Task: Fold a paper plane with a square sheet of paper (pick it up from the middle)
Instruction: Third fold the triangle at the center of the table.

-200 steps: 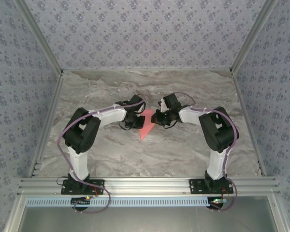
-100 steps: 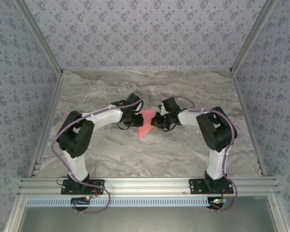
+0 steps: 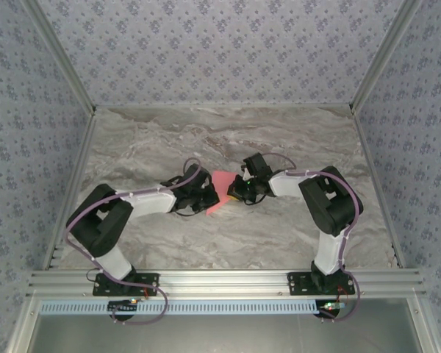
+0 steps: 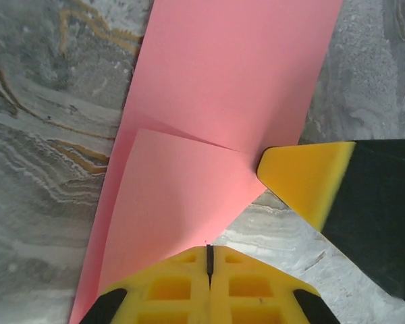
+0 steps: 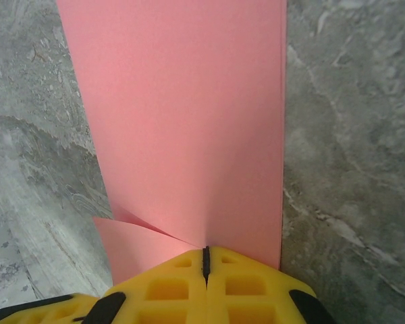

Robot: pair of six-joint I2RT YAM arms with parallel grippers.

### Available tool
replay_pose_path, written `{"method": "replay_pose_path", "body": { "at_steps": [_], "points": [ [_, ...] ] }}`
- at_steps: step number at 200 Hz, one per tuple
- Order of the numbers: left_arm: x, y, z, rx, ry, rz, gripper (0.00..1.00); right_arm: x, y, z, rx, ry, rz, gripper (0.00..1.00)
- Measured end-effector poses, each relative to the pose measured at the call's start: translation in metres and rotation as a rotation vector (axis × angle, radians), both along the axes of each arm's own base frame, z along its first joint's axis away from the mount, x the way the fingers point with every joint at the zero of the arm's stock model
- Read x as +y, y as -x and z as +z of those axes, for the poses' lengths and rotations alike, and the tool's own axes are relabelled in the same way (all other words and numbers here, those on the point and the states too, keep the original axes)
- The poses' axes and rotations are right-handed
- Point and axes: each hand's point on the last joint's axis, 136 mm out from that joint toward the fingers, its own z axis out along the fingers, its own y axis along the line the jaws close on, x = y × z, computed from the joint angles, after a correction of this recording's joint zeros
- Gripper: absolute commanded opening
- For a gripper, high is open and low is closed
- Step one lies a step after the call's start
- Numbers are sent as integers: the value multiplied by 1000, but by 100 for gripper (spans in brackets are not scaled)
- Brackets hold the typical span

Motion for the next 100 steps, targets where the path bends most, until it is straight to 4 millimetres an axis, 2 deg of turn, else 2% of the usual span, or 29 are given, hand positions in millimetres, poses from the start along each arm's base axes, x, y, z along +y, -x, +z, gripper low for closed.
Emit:
{"method": "replay_pose_path", "body": {
  "at_steps": [49,100],
  "points": [
    [0,5,-18,44,59,62,0,0,0,-1,8,-3,-8,0],
    [6,11,-19,31,112,97,0,-2,1,-2,20,2,-15,0]
  ]
}}
